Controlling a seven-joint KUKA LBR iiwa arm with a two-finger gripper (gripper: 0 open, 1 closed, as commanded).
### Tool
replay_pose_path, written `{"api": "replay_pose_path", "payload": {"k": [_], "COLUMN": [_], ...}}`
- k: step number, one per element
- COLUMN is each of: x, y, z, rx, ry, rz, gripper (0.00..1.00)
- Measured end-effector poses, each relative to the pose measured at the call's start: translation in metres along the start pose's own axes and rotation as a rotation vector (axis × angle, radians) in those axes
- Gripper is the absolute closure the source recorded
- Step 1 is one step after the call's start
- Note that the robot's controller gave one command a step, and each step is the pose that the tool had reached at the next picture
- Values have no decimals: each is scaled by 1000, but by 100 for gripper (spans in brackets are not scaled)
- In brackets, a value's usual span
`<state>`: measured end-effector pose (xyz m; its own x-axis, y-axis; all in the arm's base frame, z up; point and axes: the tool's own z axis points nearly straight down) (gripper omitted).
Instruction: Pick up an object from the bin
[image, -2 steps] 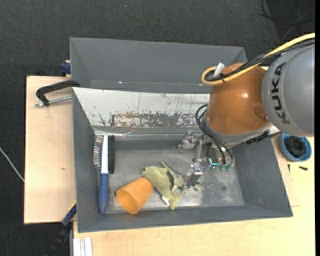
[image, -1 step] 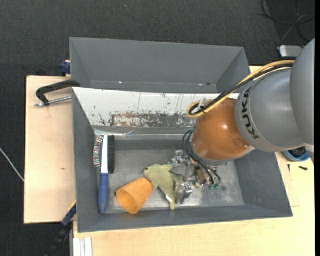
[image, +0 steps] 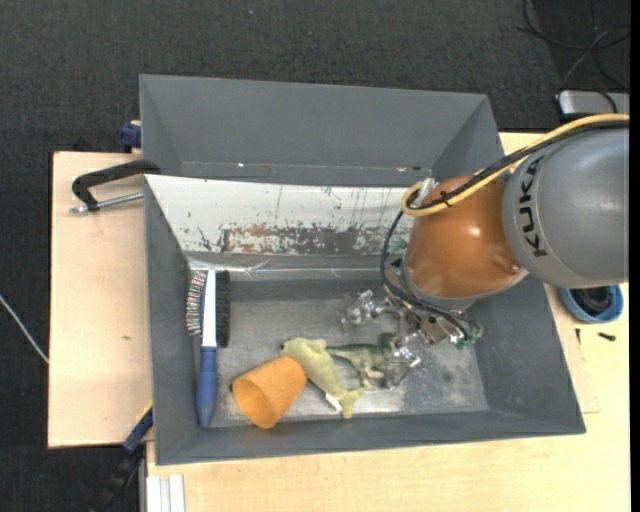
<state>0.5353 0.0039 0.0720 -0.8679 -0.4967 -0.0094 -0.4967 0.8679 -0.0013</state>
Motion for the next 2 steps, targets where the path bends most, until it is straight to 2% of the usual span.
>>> {"api": "replay_pose_path", "payload": {"k": [1,2], "x": [-2,30], "y": [0,6], "z": [-2,-237], "rx": [1,5], "ry": [-4,-2], "rz": [1,-402], "gripper": [100,100]}}
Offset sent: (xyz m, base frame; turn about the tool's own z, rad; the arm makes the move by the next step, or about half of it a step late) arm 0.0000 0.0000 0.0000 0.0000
